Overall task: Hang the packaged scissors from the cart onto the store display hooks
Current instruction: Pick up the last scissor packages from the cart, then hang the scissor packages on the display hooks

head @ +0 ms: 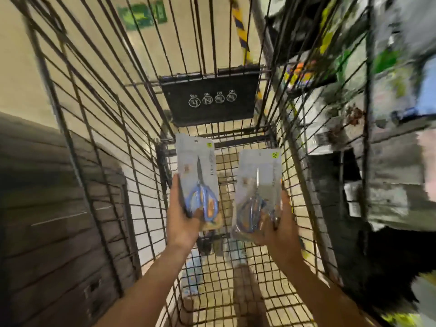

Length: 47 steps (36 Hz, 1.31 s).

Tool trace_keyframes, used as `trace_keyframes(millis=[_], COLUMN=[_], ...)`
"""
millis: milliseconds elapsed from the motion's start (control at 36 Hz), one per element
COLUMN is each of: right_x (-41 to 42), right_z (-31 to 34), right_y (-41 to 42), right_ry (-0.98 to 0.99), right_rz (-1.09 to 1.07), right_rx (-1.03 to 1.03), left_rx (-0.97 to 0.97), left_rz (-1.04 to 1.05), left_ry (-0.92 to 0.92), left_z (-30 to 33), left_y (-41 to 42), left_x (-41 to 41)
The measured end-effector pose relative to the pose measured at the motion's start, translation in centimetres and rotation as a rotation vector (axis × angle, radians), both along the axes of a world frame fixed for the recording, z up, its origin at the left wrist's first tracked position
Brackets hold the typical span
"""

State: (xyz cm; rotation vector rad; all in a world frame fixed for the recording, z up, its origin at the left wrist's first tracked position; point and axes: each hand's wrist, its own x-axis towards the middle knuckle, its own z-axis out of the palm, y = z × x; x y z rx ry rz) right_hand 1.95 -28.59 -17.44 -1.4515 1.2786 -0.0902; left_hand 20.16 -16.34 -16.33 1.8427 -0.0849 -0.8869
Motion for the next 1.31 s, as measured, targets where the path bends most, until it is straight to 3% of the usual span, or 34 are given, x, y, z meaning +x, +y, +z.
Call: trace_keyframes(millis=[83, 194, 278, 417, 528, 889, 1306], right_x=[-0.7, -1.7, -2.9, -6.4, -9.4, -20.3, -44.3], right_z=[5.7, 14.0, 19.5, 24.4, 29.0, 36.4, 43.6], right_y=[0.9, 3.1, 6.4, 10.7, 14.4, 19.6, 29.4], right_ry=[-0.021, -0.123, -0.198, -0.245, -0.365, -0.425, -0.441], right_rz=[-0.003, -0.12, -0.202, -0.355, -0.484, -0.722, -0.908], right_rx=[-0.147, -0.122, -0.27, -0.239, -0.258, -0.463, -0.689], left_rx=[-0.115, -0.198, -0.276, -0.284, -0.274, -0.471, -0.675], left_rz=[-0.074, -0.201, -0.278, -0.394, -0.555, -0.796, -0.98], left_ry=[-0.006, -0.091, -0.1, -0.185, -0.336, -0.365, -0.424], left_z=[5.5, 12.2, 18.1, 25.1, 28.0, 37.2, 43.5], left_y=[0.4, 2.5, 4.3, 7.4, 9.5, 11.5, 12.6], left_x=[-0.5, -0.5, -0.9, -1.7, -2.5, -10.8, -34.4])
